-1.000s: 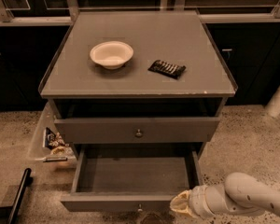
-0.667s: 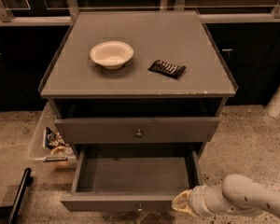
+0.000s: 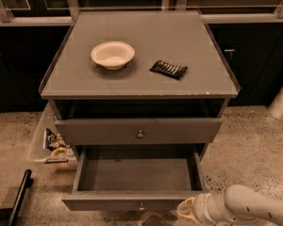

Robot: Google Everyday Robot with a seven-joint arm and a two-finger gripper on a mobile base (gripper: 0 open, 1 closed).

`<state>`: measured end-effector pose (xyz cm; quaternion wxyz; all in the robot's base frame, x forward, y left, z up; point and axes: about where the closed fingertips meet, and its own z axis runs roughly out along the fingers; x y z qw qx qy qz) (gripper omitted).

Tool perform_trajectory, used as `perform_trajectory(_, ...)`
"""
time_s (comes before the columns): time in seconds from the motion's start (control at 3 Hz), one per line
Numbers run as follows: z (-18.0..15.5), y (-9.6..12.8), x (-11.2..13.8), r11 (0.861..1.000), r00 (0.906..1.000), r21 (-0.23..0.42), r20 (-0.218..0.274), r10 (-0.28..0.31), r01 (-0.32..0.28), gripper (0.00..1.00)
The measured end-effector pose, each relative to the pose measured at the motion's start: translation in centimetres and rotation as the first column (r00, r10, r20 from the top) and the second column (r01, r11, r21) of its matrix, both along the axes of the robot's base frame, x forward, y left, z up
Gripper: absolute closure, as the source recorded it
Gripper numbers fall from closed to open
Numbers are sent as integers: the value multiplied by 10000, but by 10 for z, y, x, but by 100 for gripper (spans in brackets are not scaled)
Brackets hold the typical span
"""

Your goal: Close middle drawer

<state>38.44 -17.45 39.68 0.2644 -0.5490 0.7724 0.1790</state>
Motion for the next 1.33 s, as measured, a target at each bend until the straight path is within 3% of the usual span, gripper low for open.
perform_trajectory(0.33, 0, 0, 0, 10000, 10000, -6, 14, -9, 9, 81)
perform_trajectory(1.33, 0, 0, 0, 10000, 10000, -5, 12, -8, 8, 12)
